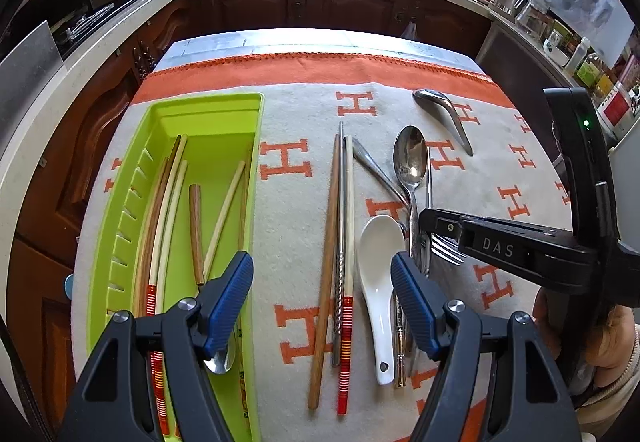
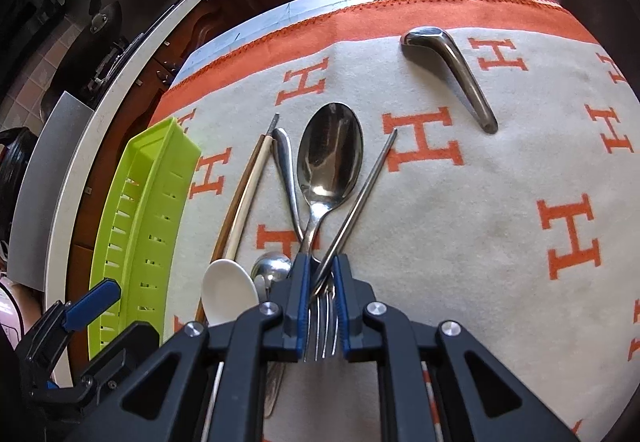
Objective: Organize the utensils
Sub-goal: 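Grasp a steel chopstick with the right tool while the left tool grasps a red-striped chopstick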
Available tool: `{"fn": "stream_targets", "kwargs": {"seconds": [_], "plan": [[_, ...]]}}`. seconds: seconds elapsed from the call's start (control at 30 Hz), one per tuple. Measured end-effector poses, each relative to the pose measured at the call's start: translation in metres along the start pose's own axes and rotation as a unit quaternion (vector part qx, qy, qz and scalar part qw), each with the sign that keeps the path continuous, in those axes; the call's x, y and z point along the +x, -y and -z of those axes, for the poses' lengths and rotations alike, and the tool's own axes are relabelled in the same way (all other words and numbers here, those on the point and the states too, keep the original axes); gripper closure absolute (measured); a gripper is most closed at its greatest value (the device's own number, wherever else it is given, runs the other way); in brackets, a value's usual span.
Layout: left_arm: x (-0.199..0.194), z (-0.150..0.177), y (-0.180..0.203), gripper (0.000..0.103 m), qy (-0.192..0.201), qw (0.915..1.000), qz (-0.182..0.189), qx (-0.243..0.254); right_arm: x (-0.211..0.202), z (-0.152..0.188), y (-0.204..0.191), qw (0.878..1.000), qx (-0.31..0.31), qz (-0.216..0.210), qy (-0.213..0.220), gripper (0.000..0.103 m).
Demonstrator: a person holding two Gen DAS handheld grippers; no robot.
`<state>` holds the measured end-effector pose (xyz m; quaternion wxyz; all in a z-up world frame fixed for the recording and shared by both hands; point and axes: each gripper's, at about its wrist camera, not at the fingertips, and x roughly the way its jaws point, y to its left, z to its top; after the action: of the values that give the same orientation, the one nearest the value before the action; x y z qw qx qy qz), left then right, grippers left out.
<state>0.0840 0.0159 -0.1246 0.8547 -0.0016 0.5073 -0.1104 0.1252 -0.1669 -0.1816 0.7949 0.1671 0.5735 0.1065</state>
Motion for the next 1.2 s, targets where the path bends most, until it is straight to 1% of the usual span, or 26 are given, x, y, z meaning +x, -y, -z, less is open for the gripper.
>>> {"fn": "stream_targets", "kwargs": {"seconds": [0.03,0.1,0.13,0.2,0.23,0.3,0.37,0.6,0.77,0.9,1.07,1.2], "plan": [[0.000,-0.002,0.000,0.038,0.003,1.0000,0.000,0.002,0.000,0.000,0.000,1.000,-0.001,0.004,0.000,0.093],[0.004,-0.007,-0.001,0.050,-0.001,1.0000,0.002,0.008,-0.002,0.000,0.003,1.000,-0.003,0.011,0.000,0.094],[0.007,-0.011,-0.001,0.053,-0.005,0.9999,0.004,0.010,-0.004,0.001,0.006,1.000,-0.002,0.012,0.000,0.095],[0.013,-0.016,-0.003,0.063,-0.012,0.9999,0.008,0.007,-0.006,0.001,0.011,1.000,0.003,0.013,0.001,0.096],[0.017,-0.019,-0.005,0.066,-0.017,0.9998,0.010,0.005,-0.008,0.002,0.014,1.000,0.007,0.014,0.003,0.096],[0.024,-0.022,-0.006,0.078,-0.029,0.9995,0.015,0.002,-0.011,0.002,0.021,1.000,0.015,0.014,0.006,0.097],[0.030,-0.022,-0.006,0.082,-0.036,0.9992,0.015,0.003,-0.015,0.003,0.027,1.000,0.021,0.014,0.010,0.097],[0.040,-0.023,-0.001,0.084,-0.048,0.9987,0.015,0.009,-0.024,0.004,0.046,0.998,0.050,0.007,0.025,0.097],[0.044,-0.023,0.006,0.084,-0.050,0.9983,0.019,0.023,-0.032,0.003,0.049,0.997,0.057,0.024,0.055,0.097],[0.051,-0.024,0.010,0.091,-0.054,0.9979,0.021,0.030,-0.033,0.003,0.051,0.997,0.058,0.015,0.054,0.098],[0.057,-0.027,0.013,0.093,-0.046,0.9977,0.015,0.047,-0.034,0.006,0.057,0.997,0.063,0.000,0.052,0.098],[0.063,-0.023,0.016,0.093,-0.055,0.9970,0.015,0.053,-0.034,0.007,0.057,0.997,0.064,-0.006,0.051,0.098]]}}
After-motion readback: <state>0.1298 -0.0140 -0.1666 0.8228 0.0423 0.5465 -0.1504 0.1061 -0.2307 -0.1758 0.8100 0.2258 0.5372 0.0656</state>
